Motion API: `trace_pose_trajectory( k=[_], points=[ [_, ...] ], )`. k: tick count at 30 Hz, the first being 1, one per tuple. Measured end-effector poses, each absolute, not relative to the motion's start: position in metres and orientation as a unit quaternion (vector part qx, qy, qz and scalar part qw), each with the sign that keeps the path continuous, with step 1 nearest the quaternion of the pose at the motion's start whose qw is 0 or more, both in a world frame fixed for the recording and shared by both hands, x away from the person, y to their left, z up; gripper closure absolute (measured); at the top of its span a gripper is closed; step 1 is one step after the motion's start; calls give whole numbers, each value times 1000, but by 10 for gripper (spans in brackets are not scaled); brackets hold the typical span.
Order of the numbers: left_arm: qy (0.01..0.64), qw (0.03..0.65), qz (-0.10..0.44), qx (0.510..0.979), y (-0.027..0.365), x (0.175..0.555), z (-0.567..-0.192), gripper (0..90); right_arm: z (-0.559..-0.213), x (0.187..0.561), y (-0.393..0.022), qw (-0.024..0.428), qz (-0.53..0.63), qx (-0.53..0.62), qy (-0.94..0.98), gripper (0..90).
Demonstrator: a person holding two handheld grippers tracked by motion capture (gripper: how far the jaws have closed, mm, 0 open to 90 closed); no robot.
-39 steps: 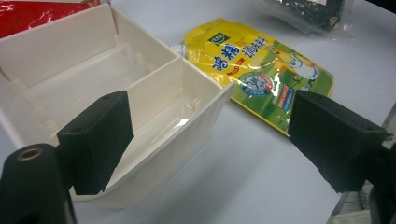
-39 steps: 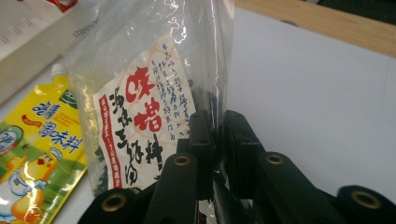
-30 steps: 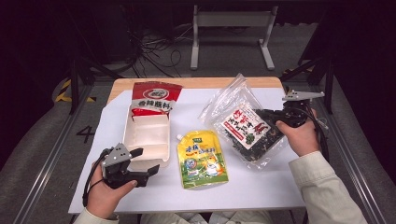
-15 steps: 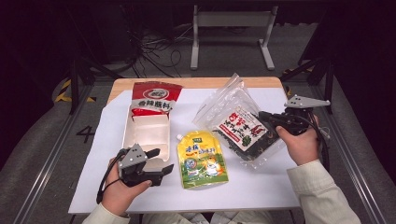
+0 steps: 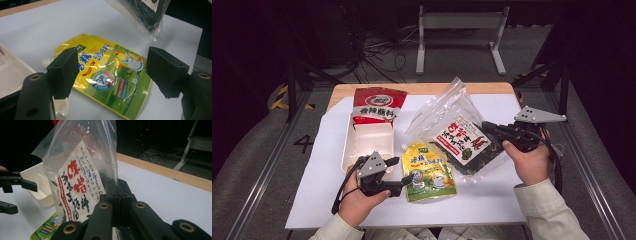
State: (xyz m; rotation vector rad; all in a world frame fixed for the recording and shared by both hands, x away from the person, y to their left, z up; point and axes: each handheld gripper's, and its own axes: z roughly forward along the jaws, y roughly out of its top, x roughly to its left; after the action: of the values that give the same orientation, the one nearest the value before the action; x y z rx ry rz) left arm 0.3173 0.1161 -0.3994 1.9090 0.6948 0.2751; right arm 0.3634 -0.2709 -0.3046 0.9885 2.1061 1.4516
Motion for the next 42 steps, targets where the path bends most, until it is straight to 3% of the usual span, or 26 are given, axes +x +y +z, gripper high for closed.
trace_pose_trajectory(
  k=[9, 15, 23, 27, 42],
  points=[
    [283, 527, 87, 797, 92, 323, -402, 410, -309, 356, -264, 195, 537, 351, 741, 895],
    [286, 533, 72, 793, 76, 323, -405, 416, -309, 353, -257, 194, 541, 348, 741, 895],
    [294, 556, 71, 774, 71, 328, -404, 358, -309, 346, -247, 194, 546, 333, 744, 894],
    [287, 569, 64, 768, 71, 331, -403, 385, -310, 344, -241, 191, 548, 327, 746, 894],
    [278, 600, 43, 749, 85, 333, -386, 693, -318, 344, -232, 168, 569, 321, 738, 886]
  ],
)
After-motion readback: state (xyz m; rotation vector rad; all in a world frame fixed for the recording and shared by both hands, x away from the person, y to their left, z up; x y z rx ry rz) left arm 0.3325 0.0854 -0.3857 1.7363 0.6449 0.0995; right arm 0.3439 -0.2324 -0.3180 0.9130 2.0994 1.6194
